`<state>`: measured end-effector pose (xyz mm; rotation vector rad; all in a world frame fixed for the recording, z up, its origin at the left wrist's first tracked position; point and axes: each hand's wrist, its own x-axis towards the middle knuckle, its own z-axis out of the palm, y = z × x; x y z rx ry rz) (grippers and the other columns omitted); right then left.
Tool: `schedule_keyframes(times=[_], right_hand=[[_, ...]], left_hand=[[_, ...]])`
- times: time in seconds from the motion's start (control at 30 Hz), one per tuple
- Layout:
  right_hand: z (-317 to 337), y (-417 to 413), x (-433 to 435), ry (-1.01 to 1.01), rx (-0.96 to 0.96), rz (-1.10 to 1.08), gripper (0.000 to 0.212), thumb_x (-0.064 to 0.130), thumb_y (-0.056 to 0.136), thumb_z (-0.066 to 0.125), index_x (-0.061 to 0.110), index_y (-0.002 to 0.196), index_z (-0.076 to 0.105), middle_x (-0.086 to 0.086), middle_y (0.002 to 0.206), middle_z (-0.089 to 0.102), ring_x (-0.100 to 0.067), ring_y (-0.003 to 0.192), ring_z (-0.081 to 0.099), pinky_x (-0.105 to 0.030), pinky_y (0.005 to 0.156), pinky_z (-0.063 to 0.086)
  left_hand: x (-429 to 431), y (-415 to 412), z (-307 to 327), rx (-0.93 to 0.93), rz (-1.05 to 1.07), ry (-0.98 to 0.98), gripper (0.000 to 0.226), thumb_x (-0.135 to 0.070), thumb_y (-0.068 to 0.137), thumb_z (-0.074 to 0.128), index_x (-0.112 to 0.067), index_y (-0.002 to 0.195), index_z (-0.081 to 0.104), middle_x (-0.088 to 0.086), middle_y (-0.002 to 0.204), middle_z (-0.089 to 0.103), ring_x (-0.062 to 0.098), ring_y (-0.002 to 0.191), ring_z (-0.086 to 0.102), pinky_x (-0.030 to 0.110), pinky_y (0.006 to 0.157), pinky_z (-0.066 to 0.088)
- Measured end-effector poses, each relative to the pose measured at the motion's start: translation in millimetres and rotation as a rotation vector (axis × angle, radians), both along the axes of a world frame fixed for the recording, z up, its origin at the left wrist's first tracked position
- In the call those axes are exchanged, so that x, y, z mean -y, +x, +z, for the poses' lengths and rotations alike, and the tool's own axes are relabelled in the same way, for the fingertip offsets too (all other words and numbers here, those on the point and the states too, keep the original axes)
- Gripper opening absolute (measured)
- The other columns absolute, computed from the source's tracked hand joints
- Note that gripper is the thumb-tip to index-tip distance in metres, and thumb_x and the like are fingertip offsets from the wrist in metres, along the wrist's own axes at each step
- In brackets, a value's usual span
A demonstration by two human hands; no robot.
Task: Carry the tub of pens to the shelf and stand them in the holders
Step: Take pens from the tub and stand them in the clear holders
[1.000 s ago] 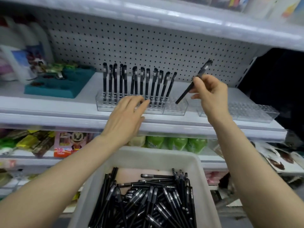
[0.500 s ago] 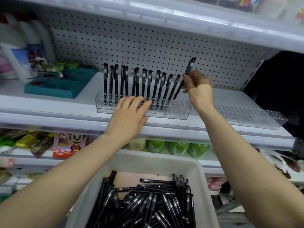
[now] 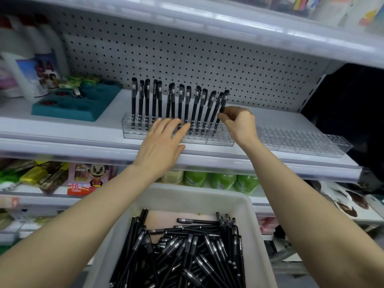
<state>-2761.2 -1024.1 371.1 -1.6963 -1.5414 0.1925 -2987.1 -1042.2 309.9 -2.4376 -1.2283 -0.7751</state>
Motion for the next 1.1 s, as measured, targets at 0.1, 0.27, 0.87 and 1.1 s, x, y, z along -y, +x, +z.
schedule_keyframes(times=[0.1, 0.27, 0.87, 1.1], right_hand=[[-0.1, -2.0, 13.7, 0.068, 0.062, -0.077, 0.034, 0.019, 0.093, 0.065, 0.011, 0.126, 0.063, -0.004, 0.101, 0.066, -0.016, 0.089, 0.06, -0.022, 0.082, 0.045], [-32.0, -25.2, 73.3, 0.188, -0.04, -0.052, 0.016, 0.017, 0.092, 0.065, 0.017, 0.108, 0.067, 0.003, 0.091, 0.067, -0.009, 0.079, 0.06, -0.014, 0.074, 0.048], [-163.4, -51.6, 136.7, -0.667, 0.44, 0.239, 0.021, 0.018, 0.09, 0.063, 0.021, 0.109, 0.07, -0.002, 0.112, 0.069, -0.025, 0.104, 0.063, -0.037, 0.09, 0.051], [-154.0, -52.2, 137.3, -0.62, 0.37, 0.285, 0.006, 0.018, 0.088, 0.068, 0.02, 0.093, 0.069, 0.001, 0.099, 0.067, -0.021, 0.093, 0.062, -0.03, 0.081, 0.048]], left_hand=[[19.7, -2.3, -1.3, 0.05, -0.041, -0.03, 0.052, -0.022, 0.091, 0.063, -0.01, 0.139, 0.049, 0.013, 0.139, 0.049, 0.032, 0.13, 0.041, 0.046, 0.108, 0.038], [54.0, -14.3, -25.3, 0.105, -0.123, -0.083, 0.031, -0.021, 0.089, 0.062, -0.011, 0.119, 0.064, 0.007, 0.116, 0.061, 0.027, 0.103, 0.055, 0.038, 0.073, 0.051], [56.4, -24.1, -106.1, 0.068, -0.038, -0.312, 0.047, -0.008, 0.088, 0.065, -0.024, 0.131, 0.058, 0.0, 0.107, 0.064, 0.026, 0.099, 0.055, 0.037, 0.091, 0.039], [60.2, -25.3, -102.5, 0.077, -0.053, -0.301, 0.039, -0.011, 0.093, 0.061, -0.021, 0.13, 0.059, 0.002, 0.106, 0.063, 0.026, 0.096, 0.055, 0.038, 0.087, 0.041]])
